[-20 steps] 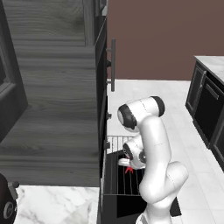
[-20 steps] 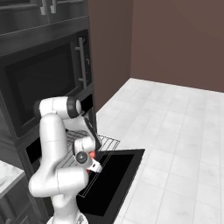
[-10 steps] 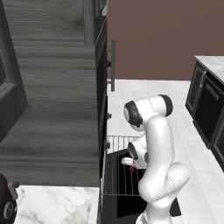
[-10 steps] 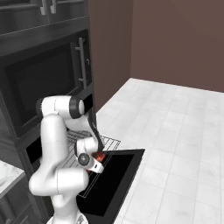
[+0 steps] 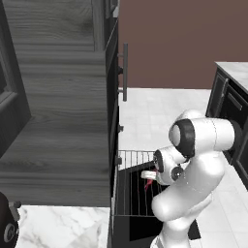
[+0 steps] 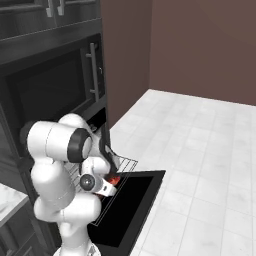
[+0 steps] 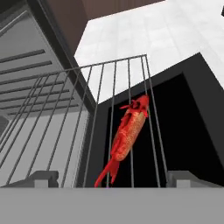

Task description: Place the fish on the rack of the oven, and slide the rack back inside. Close the oven door.

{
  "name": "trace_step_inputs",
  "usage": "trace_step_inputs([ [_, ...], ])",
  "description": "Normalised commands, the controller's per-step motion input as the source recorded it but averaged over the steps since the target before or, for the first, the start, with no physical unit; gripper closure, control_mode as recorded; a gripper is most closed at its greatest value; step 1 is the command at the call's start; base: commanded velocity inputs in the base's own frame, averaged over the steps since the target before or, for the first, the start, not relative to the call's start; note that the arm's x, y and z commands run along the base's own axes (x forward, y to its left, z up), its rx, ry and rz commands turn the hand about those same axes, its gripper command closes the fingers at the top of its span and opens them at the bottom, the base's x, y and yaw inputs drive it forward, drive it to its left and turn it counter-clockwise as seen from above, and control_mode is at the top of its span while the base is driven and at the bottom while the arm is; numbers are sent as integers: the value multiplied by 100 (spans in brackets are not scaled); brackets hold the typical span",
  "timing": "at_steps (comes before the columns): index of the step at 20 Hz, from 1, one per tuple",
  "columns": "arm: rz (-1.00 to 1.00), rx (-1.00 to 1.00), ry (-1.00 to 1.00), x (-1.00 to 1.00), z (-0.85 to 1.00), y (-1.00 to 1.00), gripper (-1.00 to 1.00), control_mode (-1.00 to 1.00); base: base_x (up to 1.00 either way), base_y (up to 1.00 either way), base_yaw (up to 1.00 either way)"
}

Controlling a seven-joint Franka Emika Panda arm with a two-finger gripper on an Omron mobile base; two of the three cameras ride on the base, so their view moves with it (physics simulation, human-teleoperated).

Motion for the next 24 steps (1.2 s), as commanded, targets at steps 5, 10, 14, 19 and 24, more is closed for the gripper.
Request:
trace_step_inputs([
  [5, -10, -3, 21, -66, 100, -25, -100, -100, 0, 0, 0],
  [10, -7, 0, 28, -15, 57, -61, -100, -100, 0, 0, 0],
  [14, 6, 0, -3, 0, 41, -78, -100, -100, 0, 0, 0],
  [19, 30, 0, -11, -6, 26, -84, -100, -100, 0, 0, 0],
  [24, 43, 0, -8, -13, 0, -68, -100, -100, 0, 0, 0],
])
